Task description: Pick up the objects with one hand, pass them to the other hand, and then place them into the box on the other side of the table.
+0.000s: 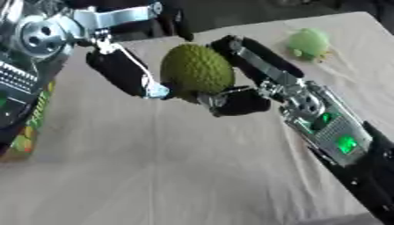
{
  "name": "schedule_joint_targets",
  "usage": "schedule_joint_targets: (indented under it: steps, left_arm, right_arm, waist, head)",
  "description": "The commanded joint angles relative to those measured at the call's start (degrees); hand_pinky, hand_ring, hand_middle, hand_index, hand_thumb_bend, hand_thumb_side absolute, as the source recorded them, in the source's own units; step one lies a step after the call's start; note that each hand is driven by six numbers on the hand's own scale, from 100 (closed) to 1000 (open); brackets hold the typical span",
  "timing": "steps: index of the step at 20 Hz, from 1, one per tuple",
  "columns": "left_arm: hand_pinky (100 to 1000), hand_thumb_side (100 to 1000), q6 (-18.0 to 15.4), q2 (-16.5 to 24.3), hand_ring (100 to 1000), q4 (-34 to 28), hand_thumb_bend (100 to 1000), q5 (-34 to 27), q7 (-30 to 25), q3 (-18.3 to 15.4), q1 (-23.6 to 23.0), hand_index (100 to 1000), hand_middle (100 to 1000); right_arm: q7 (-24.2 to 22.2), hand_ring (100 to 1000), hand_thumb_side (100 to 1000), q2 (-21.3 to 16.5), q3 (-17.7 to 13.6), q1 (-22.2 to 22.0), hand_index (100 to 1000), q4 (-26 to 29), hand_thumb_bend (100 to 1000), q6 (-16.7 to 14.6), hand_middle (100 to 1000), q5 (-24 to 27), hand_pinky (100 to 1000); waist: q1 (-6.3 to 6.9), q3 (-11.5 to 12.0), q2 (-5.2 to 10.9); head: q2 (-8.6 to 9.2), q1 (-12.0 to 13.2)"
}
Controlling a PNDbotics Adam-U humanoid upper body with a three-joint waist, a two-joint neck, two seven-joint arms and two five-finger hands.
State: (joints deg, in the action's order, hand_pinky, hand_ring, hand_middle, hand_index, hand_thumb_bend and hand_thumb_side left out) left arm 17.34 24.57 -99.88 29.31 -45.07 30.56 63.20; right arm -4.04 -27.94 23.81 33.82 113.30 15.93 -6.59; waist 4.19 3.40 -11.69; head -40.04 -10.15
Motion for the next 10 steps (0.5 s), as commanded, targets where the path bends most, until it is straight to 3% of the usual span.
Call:
schedule_joint_targets:
  steps: [1, 10]
  left_arm:
    - [740, 261, 0.04, -0.17, 790, 0.46, 492, -0.20, -1.10, -0.15, 0.65, 808, 755]
    - [739, 276, -0.46, -1.12, 789, 2.79, 497, -0.24, -2.98, -0.03, 0.60, 820, 753]
  right_arm:
    - [0.05, 549, 100, -0.60, -0.15, 1.22, 495, 1.30, 100, -0.32, 352, -0.23, 715]
    - [0.07, 548, 100, -0.57, -0.12, 1.24, 493, 1.30, 100, -0.43, 351, -0.31, 714]
  waist:
    - [-0.24, -0.08, 0.97]
    - [-0.23, -0.22, 0.98]
  head:
    - [0.63, 0.17]
    - [0.42, -0.03]
